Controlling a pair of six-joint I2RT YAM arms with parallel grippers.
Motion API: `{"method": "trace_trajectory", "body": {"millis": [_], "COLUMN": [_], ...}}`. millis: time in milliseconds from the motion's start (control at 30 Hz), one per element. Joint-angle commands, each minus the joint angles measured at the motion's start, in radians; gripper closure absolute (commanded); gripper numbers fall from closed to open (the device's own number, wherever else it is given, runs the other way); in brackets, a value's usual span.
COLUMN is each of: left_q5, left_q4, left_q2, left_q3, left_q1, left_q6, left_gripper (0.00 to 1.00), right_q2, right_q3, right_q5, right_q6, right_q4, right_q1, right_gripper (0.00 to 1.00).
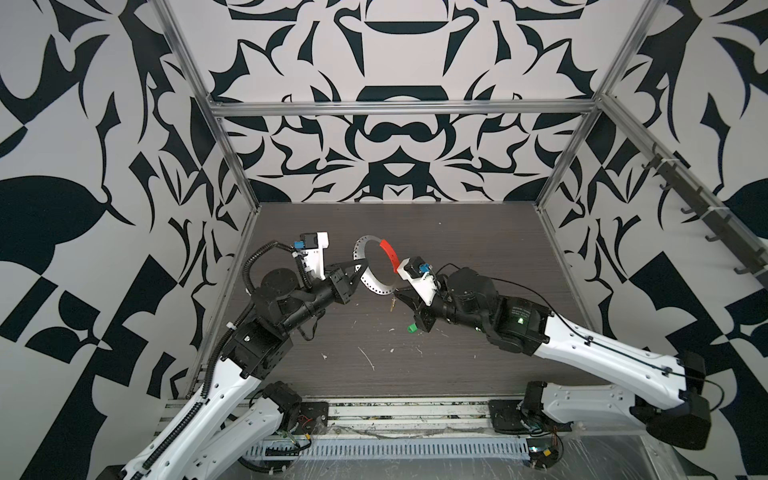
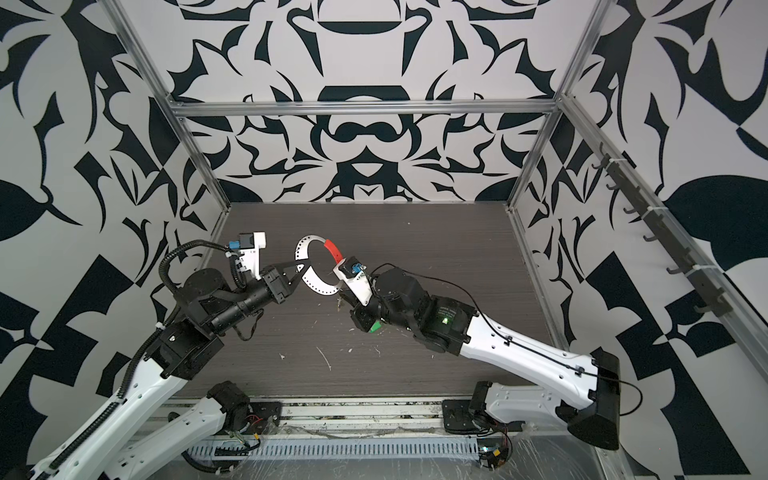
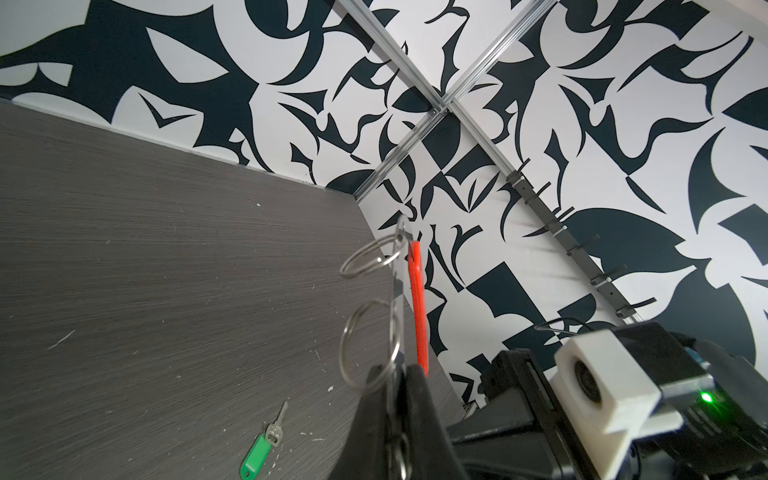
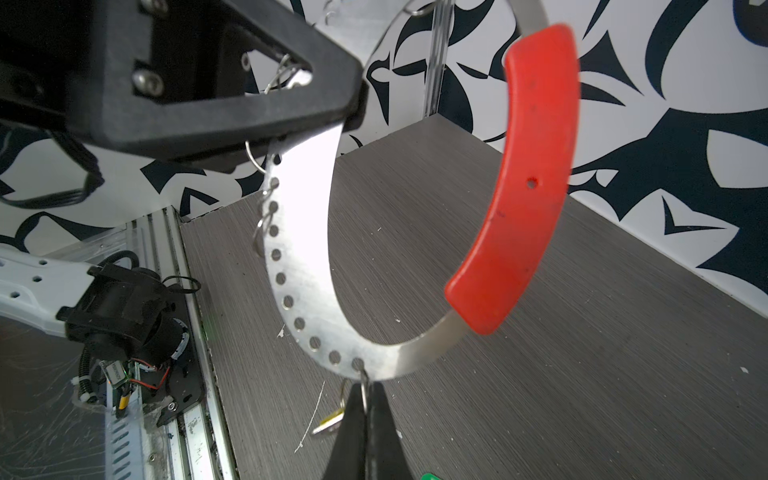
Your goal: Remove the keys from the keyring
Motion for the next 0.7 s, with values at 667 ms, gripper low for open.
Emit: {"method": "trace_trajectory", "body": {"millis": [667], "left_q5": [0.042], "left_q4": [-0.024], "left_q2": [0.01], "left_q3": [0.038], "left_q1": [0.004], "left_q6": [0.05], "left_gripper": [1.0], "right_q2": [-0.004], "right_q3": [0.088], "right_q5": [-0.097], "right_q6": [-0.104], "right_q4": [0.02], "right_q1": [0.006], "right_gripper": [1.0]}}
